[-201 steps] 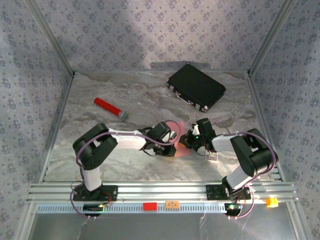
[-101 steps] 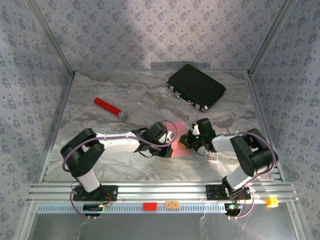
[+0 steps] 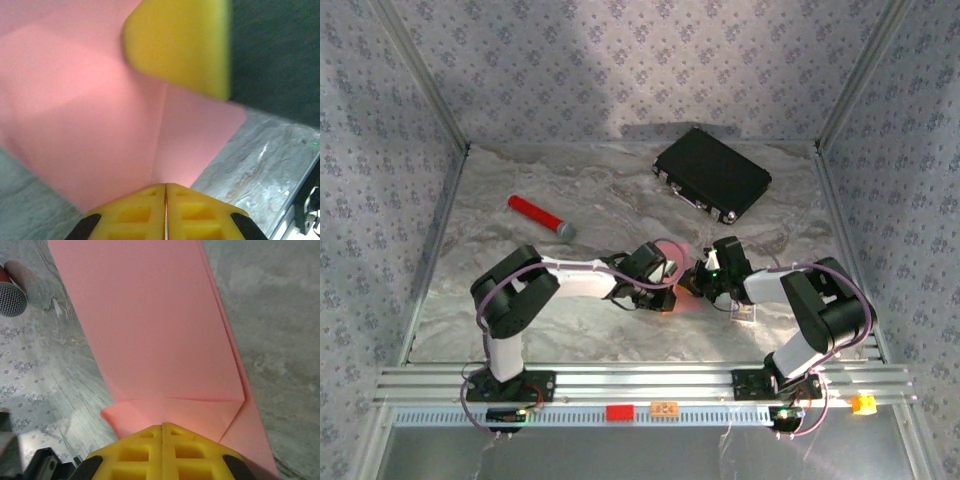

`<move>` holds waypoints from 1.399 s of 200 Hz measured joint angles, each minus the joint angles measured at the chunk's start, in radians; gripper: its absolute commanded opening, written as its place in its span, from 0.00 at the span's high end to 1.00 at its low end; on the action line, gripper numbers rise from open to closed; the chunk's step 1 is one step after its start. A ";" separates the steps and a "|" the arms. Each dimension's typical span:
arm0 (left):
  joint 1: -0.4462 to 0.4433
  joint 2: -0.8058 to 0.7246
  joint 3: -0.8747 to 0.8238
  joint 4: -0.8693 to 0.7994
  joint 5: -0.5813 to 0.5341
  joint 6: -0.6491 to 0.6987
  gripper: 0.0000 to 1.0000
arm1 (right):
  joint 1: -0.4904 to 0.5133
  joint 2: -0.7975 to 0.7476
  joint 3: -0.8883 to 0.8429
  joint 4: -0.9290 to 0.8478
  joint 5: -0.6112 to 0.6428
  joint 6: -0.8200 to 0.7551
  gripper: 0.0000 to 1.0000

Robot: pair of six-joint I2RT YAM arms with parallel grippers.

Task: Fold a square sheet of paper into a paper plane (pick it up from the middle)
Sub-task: Fold the triangle a second time at the center of the table.

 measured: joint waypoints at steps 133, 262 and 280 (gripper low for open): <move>0.044 -0.193 -0.137 0.059 0.012 -0.045 0.92 | 0.000 -0.005 -0.003 0.002 0.004 0.008 0.99; 0.077 -0.013 -0.013 0.146 0.076 -0.108 0.93 | -0.003 -0.007 -0.005 0.002 0.005 0.018 0.99; 0.064 0.008 0.000 0.141 0.085 -0.097 0.94 | -0.003 -0.007 -0.005 0.003 0.004 0.018 0.98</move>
